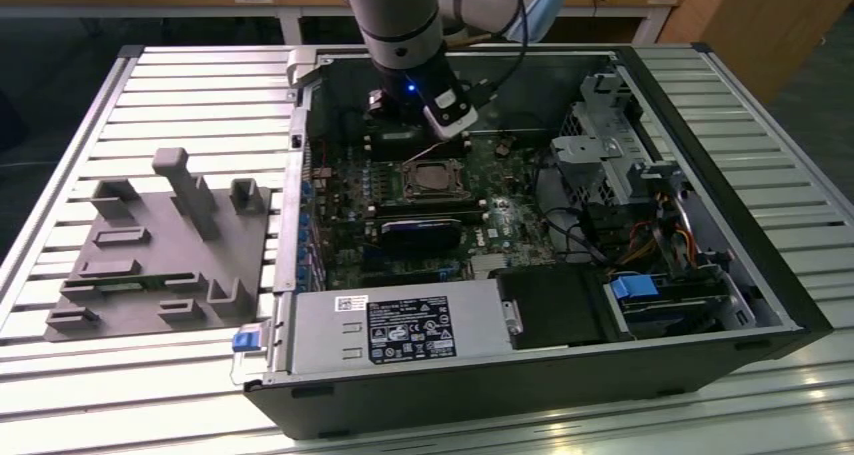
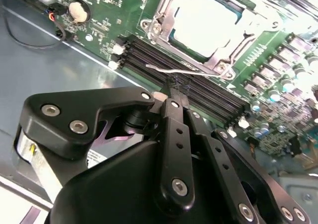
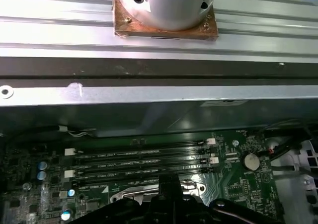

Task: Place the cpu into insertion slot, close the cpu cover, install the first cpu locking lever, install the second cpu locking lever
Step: 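Install the first cpu locking lever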

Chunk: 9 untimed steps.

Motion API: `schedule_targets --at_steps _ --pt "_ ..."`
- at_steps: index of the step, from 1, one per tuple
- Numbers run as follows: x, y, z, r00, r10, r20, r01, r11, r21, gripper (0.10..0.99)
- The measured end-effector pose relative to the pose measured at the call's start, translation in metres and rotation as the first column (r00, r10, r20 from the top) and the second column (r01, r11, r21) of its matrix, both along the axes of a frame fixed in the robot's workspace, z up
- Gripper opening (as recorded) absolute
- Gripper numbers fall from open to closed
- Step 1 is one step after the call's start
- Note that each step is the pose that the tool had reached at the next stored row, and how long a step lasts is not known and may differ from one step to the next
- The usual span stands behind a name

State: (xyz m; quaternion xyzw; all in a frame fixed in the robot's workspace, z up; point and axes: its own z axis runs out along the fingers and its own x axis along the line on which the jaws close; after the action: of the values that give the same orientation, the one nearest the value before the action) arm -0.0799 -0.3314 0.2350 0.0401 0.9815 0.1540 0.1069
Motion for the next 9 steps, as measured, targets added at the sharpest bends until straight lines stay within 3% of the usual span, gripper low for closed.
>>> schedule_targets --at_steps 3,9 --pt "0.0 -0.0002 -0.0029 1.0 0.0 0.0053 0.0 1.0 0.004 0.106" --pt "-0.0001 -0.0002 -0.0036 1.0 0.0 0.0053 0.0 1.0 0.004 0.106"
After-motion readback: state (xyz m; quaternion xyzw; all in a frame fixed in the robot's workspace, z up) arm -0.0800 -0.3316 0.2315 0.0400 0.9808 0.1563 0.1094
